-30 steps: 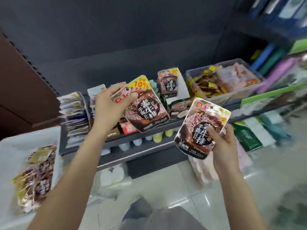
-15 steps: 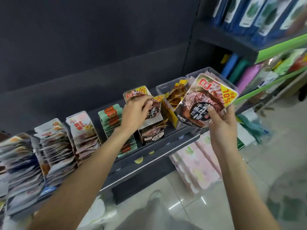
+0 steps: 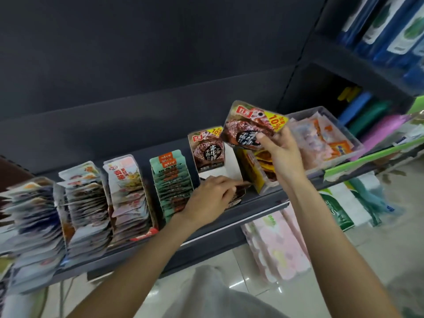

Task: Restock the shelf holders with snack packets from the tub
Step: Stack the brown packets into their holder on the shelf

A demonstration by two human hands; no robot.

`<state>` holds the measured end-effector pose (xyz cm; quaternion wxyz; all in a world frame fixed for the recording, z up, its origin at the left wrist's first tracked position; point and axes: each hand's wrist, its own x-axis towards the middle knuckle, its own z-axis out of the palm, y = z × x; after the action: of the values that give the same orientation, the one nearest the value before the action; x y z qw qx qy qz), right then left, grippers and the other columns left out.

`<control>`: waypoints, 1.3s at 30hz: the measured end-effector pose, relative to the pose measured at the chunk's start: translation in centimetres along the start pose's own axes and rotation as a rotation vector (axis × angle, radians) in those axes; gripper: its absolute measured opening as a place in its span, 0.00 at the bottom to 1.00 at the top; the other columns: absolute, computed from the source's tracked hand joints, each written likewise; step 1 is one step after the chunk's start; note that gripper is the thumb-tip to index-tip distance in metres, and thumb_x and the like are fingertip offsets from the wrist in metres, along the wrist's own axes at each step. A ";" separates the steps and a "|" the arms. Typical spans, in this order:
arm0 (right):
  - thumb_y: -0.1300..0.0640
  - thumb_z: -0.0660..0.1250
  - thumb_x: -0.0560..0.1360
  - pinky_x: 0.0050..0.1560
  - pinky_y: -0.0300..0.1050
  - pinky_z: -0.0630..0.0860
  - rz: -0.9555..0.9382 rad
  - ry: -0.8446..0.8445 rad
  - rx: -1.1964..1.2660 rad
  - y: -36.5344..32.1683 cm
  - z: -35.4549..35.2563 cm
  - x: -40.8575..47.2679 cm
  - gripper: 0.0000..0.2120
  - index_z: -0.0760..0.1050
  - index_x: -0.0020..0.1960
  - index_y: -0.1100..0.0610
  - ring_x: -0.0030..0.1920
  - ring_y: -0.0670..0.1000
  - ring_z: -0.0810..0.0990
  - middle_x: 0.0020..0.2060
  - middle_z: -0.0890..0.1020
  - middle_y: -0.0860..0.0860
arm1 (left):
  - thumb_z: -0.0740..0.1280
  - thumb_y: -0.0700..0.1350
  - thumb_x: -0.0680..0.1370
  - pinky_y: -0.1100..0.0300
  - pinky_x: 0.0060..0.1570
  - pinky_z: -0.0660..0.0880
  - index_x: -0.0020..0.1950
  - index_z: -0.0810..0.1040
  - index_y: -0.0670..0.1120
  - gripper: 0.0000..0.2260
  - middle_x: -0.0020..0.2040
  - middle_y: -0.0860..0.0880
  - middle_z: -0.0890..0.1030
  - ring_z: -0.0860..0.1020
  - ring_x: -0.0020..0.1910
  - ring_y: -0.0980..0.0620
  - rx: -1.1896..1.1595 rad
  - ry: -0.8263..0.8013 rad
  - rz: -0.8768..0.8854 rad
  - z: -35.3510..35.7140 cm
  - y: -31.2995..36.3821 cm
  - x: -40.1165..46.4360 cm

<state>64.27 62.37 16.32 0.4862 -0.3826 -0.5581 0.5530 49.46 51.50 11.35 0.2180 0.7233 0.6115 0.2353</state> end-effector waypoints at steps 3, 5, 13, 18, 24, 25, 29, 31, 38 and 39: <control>0.65 0.67 0.76 0.50 0.33 0.75 0.010 -0.196 -0.192 1.8 0.8 0.4 0.14 0.71 0.55 0.48 0.51 0.39 0.80 0.49 0.82 0.43 | 0.55 0.46 0.83 0.67 0.61 0.62 0.68 0.71 0.60 0.16 0.66 0.55 0.74 0.69 0.64 0.57 -0.140 -0.101 -0.041 -0.1 -0.9 -0.1; 0.67 0.66 0.76 0.49 0.31 0.74 0.004 -0.357 -0.317 3.1 1.4 0.4 0.13 0.71 0.54 0.51 0.50 0.36 0.79 0.49 0.80 0.44 | 0.54 0.51 0.83 0.69 0.59 0.61 0.70 0.69 0.59 0.16 0.68 0.55 0.71 0.67 0.65 0.59 -0.105 -0.147 -0.066 -0.3 -1.4 -0.2; 0.64 0.69 0.75 0.45 0.33 0.74 -0.152 -0.421 -0.694 5.5 -0.3 1.0 0.05 0.75 0.47 0.56 0.44 0.39 0.80 0.41 0.81 0.44 | 0.55 0.56 0.81 0.58 0.57 0.71 0.71 0.68 0.52 0.20 0.66 0.51 0.73 0.74 0.61 0.53 0.013 -0.153 -0.120 -0.1 -1.8 -2.0; 0.64 0.70 0.73 0.58 0.49 0.71 -0.278 -0.573 -1.017 5.6 -0.6 0.7 0.05 0.81 0.48 0.57 0.55 0.53 0.78 0.49 0.83 0.51 | 0.57 0.53 0.82 0.59 0.55 0.71 0.70 0.70 0.52 0.17 0.65 0.50 0.76 0.75 0.60 0.52 0.008 -0.111 -0.119 -0.1 -1.7 -2.2; 0.69 0.63 0.74 0.64 0.40 0.62 -0.178 -0.515 -0.977 3.4 -1.3 -0.6 0.15 0.80 0.56 0.56 0.64 0.53 0.72 0.59 0.80 0.51 | 0.59 0.51 0.81 0.58 0.46 0.74 0.69 0.72 0.52 0.16 0.58 0.49 0.81 0.79 0.45 0.54 0.006 -0.086 -0.117 -0.3 -1.5 -2.2; 0.69 0.62 0.75 0.63 0.38 0.63 -0.174 -0.482 -0.959 2.7 -1.4 -1.1 0.15 0.80 0.57 0.56 0.64 0.52 0.72 0.59 0.80 0.51 | 0.60 0.52 0.81 0.58 0.46 0.74 0.69 0.71 0.52 0.17 0.58 0.49 0.81 0.79 0.45 0.54 0.004 -0.087 -0.117 -0.5 -1.3 -2.3; 0.65 0.62 0.78 0.55 0.35 0.73 -0.235 -0.329 -0.812 -0.2 -1.3 -4.9 0.12 0.79 0.58 0.57 0.55 0.46 0.79 0.53 0.82 0.48 | 0.63 0.54 0.79 0.54 0.55 0.76 0.67 0.73 0.52 0.17 0.61 0.53 0.79 0.78 0.56 0.55 0.044 0.067 -0.090 -1.9 0.3 -3.6; 0.61 0.63 0.79 0.50 0.36 0.76 -0.268 -0.261 -0.722 -1.4 -0.7 -7.5 0.10 0.78 0.58 0.55 0.49 0.42 0.81 0.47 0.83 0.46 | 0.64 0.52 0.78 0.56 0.51 0.77 0.62 0.78 0.50 0.14 0.52 0.55 0.82 0.79 0.51 0.58 -0.028 0.311 -0.064 -2.7 1.3 -5.5; 0.54 0.61 0.79 0.38 0.40 0.78 -0.373 -0.272 -0.630 -1.2 3.7 -16.6 0.09 0.79 0.53 0.54 0.39 0.44 0.82 0.38 0.83 0.46 | 0.61 0.50 0.79 0.72 0.36 0.68 0.44 0.74 0.53 0.05 0.37 0.59 0.78 0.76 0.36 0.61 -0.269 0.957 -0.281 -3.3 2.9 -17.0; 0.54 0.62 0.78 0.38 0.39 0.77 -0.369 -0.323 -0.650 -0.5 4.7 -17.8 0.09 0.79 0.52 0.54 0.38 0.44 0.81 0.39 0.83 0.46 | 0.62 0.50 0.79 0.72 0.36 0.69 0.44 0.74 0.54 0.05 0.37 0.59 0.78 0.76 0.36 0.61 -0.273 0.974 -0.344 -3.2 2.6 -19.1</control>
<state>63.93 43.96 15.09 0.3369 -0.3181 -0.8323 0.3042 46.88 32.32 14.01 0.0367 0.3846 0.7155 0.5821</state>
